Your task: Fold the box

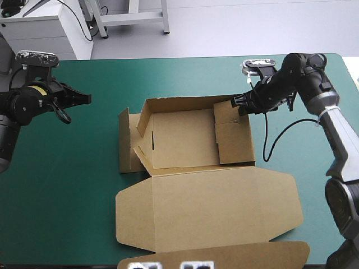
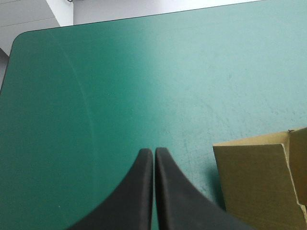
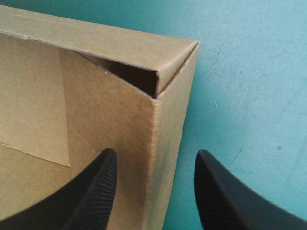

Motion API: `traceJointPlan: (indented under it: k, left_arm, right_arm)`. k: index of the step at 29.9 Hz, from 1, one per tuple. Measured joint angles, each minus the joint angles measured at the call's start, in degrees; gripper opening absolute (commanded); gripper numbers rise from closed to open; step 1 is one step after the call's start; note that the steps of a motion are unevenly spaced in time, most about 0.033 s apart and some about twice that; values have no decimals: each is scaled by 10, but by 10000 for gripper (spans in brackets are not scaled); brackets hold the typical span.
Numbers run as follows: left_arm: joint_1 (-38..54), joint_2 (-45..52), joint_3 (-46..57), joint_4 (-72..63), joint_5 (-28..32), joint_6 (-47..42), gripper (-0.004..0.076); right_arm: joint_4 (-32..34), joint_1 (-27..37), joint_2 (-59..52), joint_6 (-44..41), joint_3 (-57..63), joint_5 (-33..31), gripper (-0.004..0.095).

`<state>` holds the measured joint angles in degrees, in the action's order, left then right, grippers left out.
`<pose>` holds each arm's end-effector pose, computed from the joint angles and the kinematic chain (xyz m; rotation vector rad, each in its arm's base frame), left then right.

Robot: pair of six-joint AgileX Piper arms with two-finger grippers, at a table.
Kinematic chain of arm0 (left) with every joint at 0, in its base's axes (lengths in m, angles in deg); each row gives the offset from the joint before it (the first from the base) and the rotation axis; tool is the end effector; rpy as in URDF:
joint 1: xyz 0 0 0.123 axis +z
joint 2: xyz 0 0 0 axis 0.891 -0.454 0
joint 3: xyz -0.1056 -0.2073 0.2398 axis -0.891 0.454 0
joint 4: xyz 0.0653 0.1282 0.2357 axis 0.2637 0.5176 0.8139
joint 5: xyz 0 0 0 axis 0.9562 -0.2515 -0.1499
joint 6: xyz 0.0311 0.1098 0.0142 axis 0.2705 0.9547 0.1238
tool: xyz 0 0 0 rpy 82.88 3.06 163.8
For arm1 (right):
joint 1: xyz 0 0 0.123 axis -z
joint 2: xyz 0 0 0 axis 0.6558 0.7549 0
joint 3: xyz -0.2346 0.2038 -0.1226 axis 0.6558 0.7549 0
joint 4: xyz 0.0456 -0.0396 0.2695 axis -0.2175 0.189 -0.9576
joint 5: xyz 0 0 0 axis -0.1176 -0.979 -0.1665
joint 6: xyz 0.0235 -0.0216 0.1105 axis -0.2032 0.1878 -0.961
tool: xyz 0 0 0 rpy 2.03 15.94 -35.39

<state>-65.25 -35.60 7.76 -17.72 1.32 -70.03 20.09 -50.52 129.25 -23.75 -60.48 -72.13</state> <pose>0.3097 -0.0162 0.4588 0.1835 2.1865 0.0011 0.4091 0.0977 0.3806 -0.3262 2.7018 0.3842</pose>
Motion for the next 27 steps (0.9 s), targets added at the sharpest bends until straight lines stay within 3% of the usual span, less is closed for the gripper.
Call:
traceJointPlan:
  k: [17,19,27]
  left_arm:
    - [0,0,0,-25,-1,12,-8]
    - [0,0,0,-25,-1,12,-8]
    - [0,0,0,-26,-1,13,-8]
  right_arm:
    - [-47,0,117,28,0,9,448]
    - [-48,0,126,29,0,9,389]
    - [-39,0,133,41,0,12,-20]
